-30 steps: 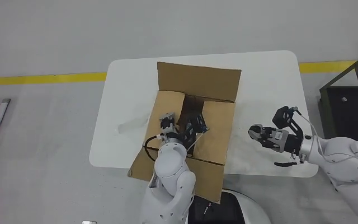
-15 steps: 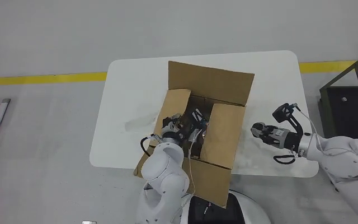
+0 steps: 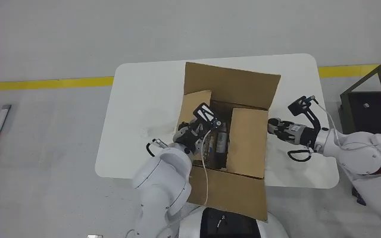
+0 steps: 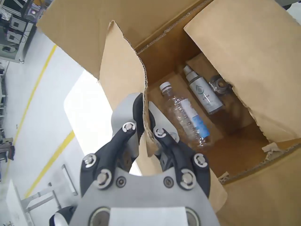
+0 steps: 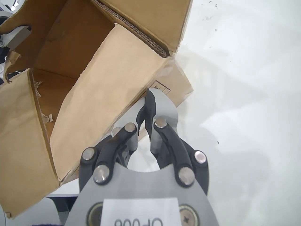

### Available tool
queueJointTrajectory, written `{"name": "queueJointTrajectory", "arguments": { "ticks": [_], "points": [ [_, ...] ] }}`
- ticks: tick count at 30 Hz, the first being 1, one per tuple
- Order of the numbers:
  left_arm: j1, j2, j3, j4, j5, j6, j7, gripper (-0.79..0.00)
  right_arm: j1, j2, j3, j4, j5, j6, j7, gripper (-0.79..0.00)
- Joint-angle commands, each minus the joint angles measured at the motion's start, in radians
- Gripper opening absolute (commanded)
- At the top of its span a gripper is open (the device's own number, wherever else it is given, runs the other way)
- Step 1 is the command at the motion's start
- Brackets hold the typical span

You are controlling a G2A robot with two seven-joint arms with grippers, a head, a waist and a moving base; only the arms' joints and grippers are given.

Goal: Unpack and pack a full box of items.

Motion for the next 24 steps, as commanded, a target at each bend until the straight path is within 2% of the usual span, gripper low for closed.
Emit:
{"name": "queueJointTrajectory", "arguments": {
  "ticks": [1,2,3,4,8,12,18,19,21,22,23,24],
  "points": [
    [-0.008,0.007,-0.010,0.006,0.020,0.005,-0.005,-0.536,0.016,-0.001,-0.001,0.009,-0.001,0.004,0.002,-0.785],
    [-0.009,0.009,-0.013,0.008,0.017,0.008,-0.007,-0.566,0.020,-0.001,-0.002,0.011,-0.001,0.005,0.003,-0.785],
    [-0.014,0.013,-0.019,0.009,0.026,0.009,-0.009,-0.634,0.027,-0.002,-0.002,0.012,-0.009,0.006,0.004,-0.785],
    [-0.014,0.015,-0.023,0.011,0.028,0.011,-0.011,-0.785,0.031,-0.002,0.000,0.012,-0.014,0.010,0.000,-0.785],
    [-0.020,0.020,-0.039,0.005,-0.015,0.025,-0.025,-0.785,0.025,-0.001,0.020,-0.010,-0.015,0.012,-0.026,-0.785],
    [-0.028,0.030,-0.042,0.003,-0.021,0.030,-0.029,-0.785,-0.021,0.000,0.053,-0.088,0.035,-0.022,-0.067,-0.785],
    [-0.038,0.042,-0.059,0.002,-0.032,0.043,-0.043,-0.785,-0.041,-0.002,0.014,-0.139,0.043,-0.069,-0.017,-0.785],
    [-0.044,0.044,-0.067,0.002,-0.026,0.046,-0.046,-0.686,-0.038,-0.003,-0.002,-0.136,0.034,-0.064,-0.012,-0.785],
    [-0.058,0.051,-0.086,-0.002,0.004,0.048,-0.048,-0.406,-0.024,-0.008,-0.035,-0.123,0.023,-0.053,-0.005,-0.785],
    [-0.063,0.054,-0.095,-0.006,0.012,0.047,-0.046,-0.114,-0.019,-0.009,-0.047,-0.116,0.018,-0.050,-0.003,-0.785],
    [-0.066,0.056,-0.102,-0.008,0.021,0.046,-0.045,0.000,-0.015,-0.010,-0.054,-0.111,0.018,-0.048,-0.001,-0.785],
    [-0.071,0.058,-0.117,-0.013,0.025,0.046,-0.046,0.000,-0.006,-0.012,-0.064,-0.102,0.015,-0.046,0.000,-0.785]
  ]
}}
